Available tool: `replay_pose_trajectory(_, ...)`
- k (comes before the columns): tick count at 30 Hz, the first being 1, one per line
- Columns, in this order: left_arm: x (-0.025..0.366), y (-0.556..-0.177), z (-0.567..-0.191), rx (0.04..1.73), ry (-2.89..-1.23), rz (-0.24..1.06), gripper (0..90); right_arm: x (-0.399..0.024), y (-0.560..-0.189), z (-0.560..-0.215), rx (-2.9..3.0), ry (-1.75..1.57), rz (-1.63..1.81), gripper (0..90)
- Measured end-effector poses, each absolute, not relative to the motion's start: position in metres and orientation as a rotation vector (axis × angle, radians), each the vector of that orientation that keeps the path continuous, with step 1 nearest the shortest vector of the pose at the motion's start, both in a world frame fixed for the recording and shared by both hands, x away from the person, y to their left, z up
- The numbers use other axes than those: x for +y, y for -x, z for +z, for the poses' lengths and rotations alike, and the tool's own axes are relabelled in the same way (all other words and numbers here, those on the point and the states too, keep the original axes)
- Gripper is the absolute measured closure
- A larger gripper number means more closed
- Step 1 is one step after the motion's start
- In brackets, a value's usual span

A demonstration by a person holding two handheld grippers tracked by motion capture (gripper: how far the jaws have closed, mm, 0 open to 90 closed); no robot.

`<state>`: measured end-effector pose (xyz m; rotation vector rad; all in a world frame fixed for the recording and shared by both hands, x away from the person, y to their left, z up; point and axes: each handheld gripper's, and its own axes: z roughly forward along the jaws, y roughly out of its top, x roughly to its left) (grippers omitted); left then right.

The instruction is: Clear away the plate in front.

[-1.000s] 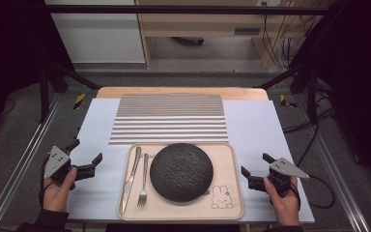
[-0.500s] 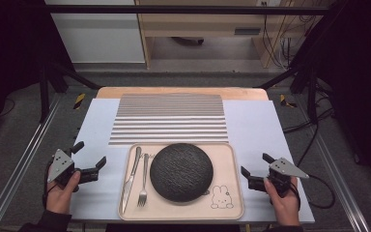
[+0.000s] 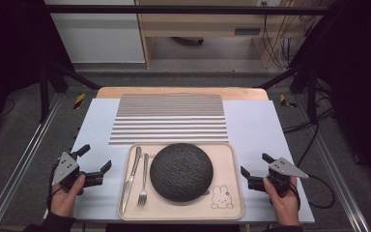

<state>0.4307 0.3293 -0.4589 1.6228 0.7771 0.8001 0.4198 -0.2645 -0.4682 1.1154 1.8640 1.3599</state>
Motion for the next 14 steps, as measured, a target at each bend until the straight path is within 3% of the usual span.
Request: replay_pose_trajectory(14, 0.3276, -0.4214, -0.4527, 0.802, -1.564, 0.8, 1.9, -0.2628, -0.4208, -0.4722, 1.83, -1.047, 1.319, 3.9)
